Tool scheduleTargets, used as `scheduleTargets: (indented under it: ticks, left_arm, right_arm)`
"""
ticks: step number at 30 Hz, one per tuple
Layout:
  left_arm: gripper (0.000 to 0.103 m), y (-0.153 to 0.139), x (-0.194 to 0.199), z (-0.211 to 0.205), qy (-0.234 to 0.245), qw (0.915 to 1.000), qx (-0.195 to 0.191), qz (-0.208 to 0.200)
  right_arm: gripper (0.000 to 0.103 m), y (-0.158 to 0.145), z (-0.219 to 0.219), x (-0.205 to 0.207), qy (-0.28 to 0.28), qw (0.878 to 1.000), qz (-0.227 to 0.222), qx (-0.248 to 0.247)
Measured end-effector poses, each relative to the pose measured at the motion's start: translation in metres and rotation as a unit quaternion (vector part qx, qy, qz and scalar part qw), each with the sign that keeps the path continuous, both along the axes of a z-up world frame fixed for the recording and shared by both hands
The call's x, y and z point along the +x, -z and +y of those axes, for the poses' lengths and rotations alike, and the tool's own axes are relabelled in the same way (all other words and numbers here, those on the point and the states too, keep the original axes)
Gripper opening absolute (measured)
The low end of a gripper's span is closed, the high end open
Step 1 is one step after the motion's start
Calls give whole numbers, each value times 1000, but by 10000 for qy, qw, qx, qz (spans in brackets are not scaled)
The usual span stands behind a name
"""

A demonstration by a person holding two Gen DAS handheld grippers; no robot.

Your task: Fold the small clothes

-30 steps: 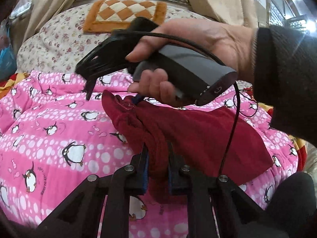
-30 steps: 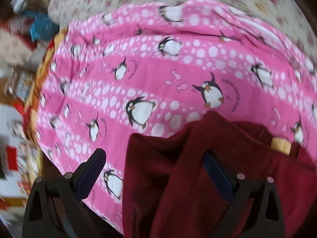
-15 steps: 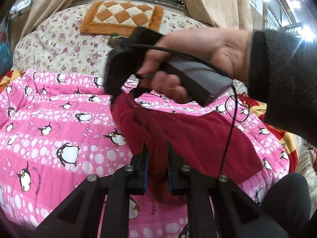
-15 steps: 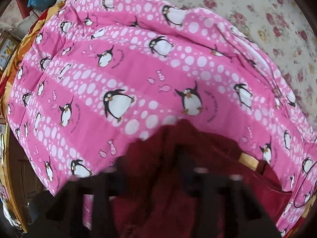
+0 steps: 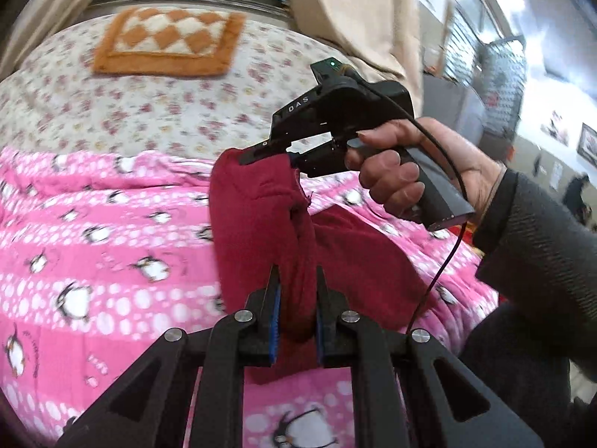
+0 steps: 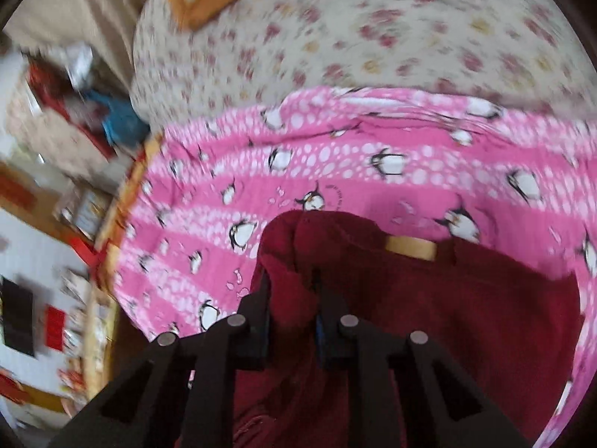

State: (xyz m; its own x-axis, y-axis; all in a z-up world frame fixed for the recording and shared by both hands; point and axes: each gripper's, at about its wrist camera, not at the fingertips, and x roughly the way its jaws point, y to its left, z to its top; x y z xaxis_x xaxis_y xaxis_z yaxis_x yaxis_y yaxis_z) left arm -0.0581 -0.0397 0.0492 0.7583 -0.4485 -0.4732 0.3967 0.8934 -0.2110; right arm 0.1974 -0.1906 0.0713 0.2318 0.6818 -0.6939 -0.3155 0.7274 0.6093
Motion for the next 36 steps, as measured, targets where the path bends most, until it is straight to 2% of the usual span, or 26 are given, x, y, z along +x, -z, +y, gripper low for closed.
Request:
scheduleTargets:
  ticks: [2,8,14,21,24,26,28,33,36]
  left_arm:
    - [0,-4,4,-22,271,9996,80,54]
    - [0,-7,16,-114,903,9956,227,74]
    - [0,12,34,-162,981,9938,308,424]
    - [0,39,49,-183,884,9916,626,712]
    - [0,49,52,-192,925,9904,602,828]
    - [0,55,54,-197,919,9897,731,825]
    - [2,56,50,-196,876,9900,780,786]
    - [5,39,27,-165,1042,9860,381,1248]
    - [7,19,9,-124,764,9902,85,1164]
  right_arm:
    - [16,4,-33,-5,152,9997,12,173]
    - [16,2,-109,-10,464,9985,-136,261]
    - [16,24,-161,0,685,9968,-21,421]
    - [15,59,-167,14,699,9974,66,165]
    - [16,76,-172,19,810,9964,107,-240]
    - [21,90,-171,19,874,9949,44,-494]
    - [25,95,-171,17,834,9953,-130,-465]
    - [30,73,-180,1,879,9945,-464,-319]
    - [32,37,-196,-25,887,9920,-893,-63]
